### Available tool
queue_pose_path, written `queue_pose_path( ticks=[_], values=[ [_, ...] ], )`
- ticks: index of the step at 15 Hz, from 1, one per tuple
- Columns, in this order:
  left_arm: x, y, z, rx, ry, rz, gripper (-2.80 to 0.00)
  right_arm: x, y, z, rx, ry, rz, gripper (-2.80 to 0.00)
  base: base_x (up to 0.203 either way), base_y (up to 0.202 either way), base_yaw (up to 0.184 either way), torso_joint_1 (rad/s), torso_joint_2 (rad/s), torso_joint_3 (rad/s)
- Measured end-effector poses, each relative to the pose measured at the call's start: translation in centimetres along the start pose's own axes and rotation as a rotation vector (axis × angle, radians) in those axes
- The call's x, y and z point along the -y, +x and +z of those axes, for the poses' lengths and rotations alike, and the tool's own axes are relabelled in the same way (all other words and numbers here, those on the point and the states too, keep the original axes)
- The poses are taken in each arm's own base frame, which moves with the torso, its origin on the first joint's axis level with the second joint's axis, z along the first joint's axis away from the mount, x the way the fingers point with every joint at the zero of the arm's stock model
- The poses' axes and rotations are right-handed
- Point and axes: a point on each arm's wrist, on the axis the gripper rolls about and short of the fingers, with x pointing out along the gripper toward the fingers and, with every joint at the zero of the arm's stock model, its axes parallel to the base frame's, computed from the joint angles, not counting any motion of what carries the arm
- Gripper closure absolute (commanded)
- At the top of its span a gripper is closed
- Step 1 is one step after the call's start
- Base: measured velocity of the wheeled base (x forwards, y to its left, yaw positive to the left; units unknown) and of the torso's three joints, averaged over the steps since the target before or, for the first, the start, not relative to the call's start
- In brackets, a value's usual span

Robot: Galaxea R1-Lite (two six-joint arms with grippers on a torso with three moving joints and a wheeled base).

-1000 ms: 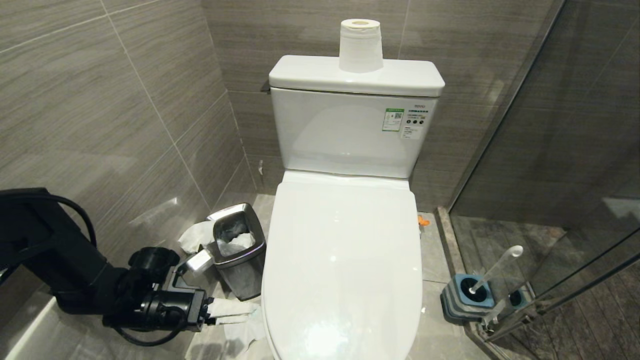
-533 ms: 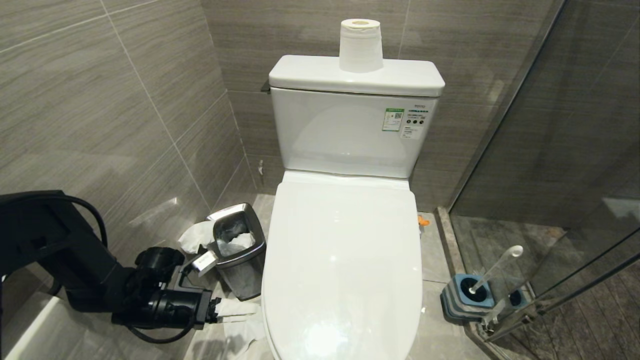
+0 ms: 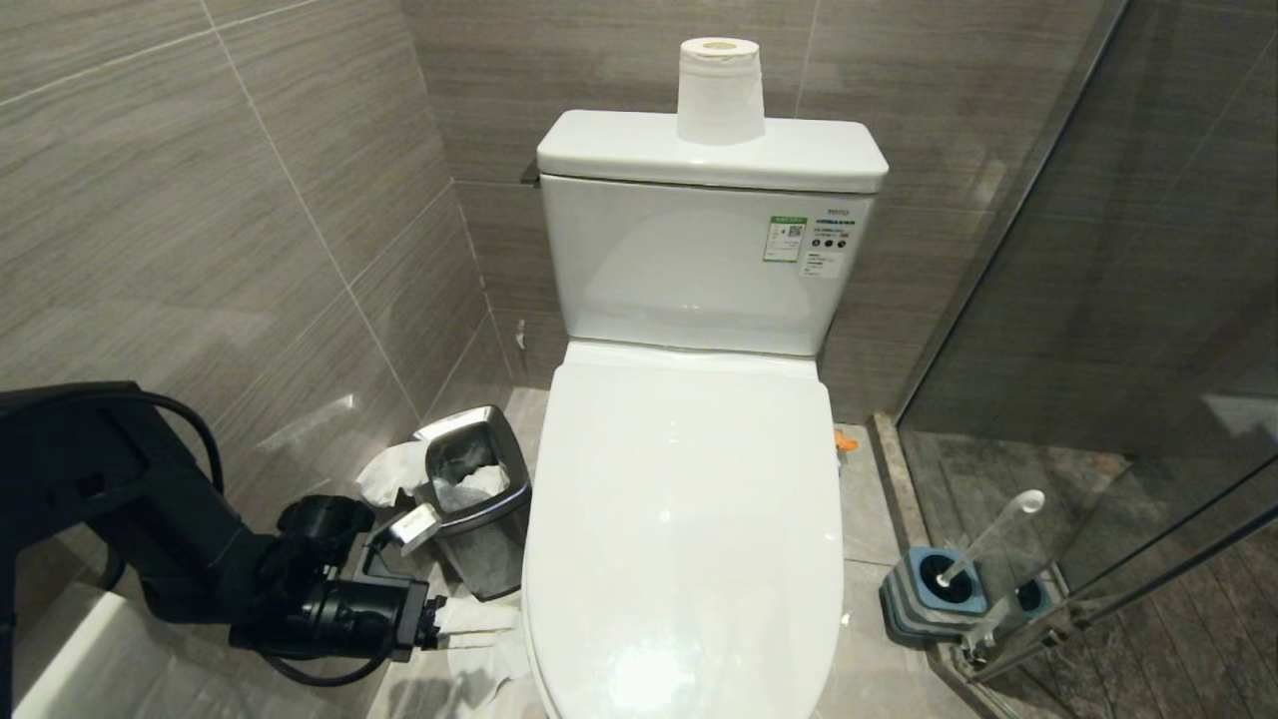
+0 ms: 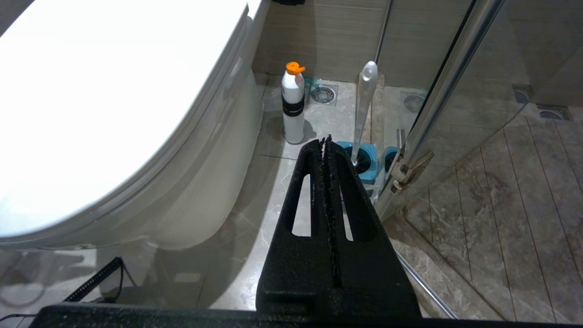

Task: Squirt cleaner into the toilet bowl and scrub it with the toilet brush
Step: Use the left hand to lift the toilet lid slightly

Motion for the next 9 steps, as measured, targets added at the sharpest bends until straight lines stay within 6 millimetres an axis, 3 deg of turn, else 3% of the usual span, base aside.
queue_pose_path(
  ticks=[9],
  values=[
    [1.4, 1.1, -0.1, -0.044, 0.013, -0.033, -2.80, 0.0, 0.0, 0.0, 0.000, 0.000, 0.000, 0.00, 0.000, 0.000, 0.000, 0.000, 0.00, 0.000]
  ],
)
